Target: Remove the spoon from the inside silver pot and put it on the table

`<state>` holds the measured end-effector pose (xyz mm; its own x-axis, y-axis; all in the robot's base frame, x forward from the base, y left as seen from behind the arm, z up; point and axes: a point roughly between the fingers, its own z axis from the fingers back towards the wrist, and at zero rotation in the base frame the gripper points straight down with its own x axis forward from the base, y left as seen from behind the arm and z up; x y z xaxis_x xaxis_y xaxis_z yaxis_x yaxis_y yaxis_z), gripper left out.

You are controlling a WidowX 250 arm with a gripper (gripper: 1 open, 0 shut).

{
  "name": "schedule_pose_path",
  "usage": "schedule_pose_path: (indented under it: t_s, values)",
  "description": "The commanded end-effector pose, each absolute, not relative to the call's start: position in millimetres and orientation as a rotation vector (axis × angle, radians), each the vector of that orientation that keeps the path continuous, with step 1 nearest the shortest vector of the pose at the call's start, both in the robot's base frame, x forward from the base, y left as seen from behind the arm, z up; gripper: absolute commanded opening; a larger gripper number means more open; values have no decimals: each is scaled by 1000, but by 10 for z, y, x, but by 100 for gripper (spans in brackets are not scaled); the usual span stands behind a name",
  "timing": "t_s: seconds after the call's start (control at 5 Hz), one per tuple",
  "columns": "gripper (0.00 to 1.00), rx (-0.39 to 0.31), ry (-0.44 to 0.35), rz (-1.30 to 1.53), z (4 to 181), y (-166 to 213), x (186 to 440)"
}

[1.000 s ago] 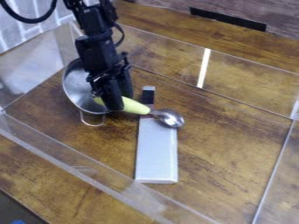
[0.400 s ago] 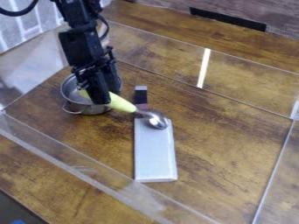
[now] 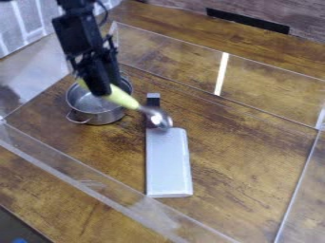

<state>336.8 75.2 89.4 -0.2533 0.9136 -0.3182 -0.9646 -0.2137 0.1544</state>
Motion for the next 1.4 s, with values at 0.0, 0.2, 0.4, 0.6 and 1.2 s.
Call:
schedule_pose_path:
  t_s: [0.0, 0.2, 0.4, 0.6, 1.2]
  values:
    - [0, -245, 299, 1811, 1376, 864, 3448]
    - [0, -253, 309, 1818, 1425, 688, 3519]
    - [100, -254, 316, 1823, 1344, 550, 3584]
    - [100, -256, 321, 1821, 1290, 563, 3607]
    - [0, -248, 331, 1827, 1015, 487, 3646]
